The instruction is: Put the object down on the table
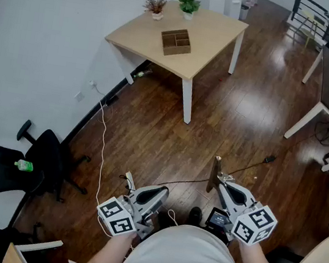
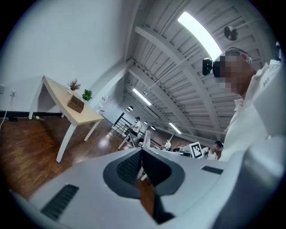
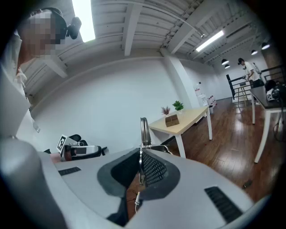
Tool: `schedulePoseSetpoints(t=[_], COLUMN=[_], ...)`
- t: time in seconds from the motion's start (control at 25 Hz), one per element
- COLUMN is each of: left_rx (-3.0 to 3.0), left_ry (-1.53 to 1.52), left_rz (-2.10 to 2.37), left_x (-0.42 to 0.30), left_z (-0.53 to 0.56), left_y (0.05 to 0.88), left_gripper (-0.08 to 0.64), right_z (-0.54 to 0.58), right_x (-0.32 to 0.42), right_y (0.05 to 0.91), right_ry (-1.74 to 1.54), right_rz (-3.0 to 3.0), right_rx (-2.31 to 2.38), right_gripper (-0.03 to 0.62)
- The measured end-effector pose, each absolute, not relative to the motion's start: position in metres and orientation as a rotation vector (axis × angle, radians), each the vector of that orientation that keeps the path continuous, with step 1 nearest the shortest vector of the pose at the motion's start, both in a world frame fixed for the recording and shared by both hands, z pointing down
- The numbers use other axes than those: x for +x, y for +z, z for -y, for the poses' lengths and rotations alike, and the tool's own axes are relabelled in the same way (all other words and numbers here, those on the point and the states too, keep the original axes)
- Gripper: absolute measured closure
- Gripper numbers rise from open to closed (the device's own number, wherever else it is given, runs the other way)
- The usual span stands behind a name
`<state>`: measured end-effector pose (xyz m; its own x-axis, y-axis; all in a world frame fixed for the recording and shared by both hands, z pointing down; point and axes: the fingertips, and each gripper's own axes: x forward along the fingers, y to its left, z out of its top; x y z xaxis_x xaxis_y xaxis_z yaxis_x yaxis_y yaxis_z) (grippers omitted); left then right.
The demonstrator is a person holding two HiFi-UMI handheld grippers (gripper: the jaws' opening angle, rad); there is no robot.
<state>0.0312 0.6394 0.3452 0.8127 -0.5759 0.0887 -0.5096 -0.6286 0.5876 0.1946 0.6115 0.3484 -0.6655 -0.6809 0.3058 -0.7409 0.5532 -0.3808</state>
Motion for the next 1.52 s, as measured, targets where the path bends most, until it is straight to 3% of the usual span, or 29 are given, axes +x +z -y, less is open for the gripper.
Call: schedulePoseSetpoints(t=[1.0, 1.52], left_rx=[2.331, 2.329], left_ry=[-0.148, -0.157], left_rz=[0.922, 0.844], left_x=[0.069, 0.019], left_z=[-0.625, -0.56], left_y=[0.35, 0.355], left_gripper=[0.56, 0.56], right_z=[-0.572, -0.505], right_x=[0.247, 0.187], right_y=[0.36, 0.356], right_ry=[0.755, 0.753], right_rz=[2.677, 2.653], right_rx=[1.165, 1.196], right_gripper=[0.583, 0.583])
